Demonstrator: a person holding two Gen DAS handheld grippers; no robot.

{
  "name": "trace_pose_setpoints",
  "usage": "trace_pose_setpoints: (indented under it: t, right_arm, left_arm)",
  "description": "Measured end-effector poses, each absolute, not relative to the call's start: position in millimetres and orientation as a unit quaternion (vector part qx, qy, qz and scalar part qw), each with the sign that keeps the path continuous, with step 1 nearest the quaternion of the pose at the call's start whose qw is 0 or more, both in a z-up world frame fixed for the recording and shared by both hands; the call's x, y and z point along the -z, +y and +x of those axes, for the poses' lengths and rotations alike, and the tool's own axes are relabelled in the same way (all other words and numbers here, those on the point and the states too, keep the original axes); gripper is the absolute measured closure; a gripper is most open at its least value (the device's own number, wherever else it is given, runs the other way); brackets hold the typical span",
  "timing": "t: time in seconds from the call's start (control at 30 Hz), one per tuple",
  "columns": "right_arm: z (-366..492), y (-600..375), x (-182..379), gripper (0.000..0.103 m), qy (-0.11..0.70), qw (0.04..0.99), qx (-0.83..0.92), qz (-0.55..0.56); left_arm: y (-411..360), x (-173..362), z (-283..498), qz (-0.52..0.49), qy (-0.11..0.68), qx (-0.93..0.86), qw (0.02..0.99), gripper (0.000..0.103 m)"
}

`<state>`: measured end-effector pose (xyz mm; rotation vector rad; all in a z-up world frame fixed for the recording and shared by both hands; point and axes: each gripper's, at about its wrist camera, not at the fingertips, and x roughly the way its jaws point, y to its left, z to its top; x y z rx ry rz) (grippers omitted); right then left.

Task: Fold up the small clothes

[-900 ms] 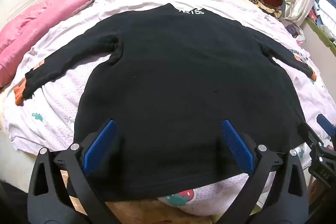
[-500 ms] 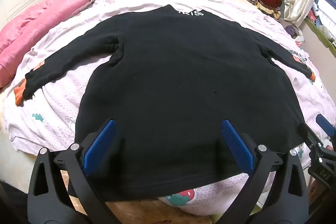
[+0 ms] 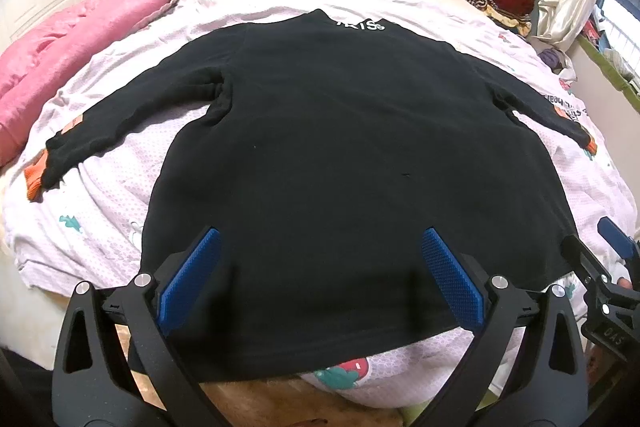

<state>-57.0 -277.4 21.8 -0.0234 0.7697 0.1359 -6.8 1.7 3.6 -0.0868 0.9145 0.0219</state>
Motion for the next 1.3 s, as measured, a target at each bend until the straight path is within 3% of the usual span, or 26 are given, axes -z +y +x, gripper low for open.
trace_pose_setpoints:
  t: [1.3]
  right_arm:
    - [-58.0,-268.0,-25.3,0.004,0.366,0.928,-0.075,-0.017]
  left_arm:
    - [3.7,-7.7,-5.1,-0.046,0.436,-0.011,0.899,0.008]
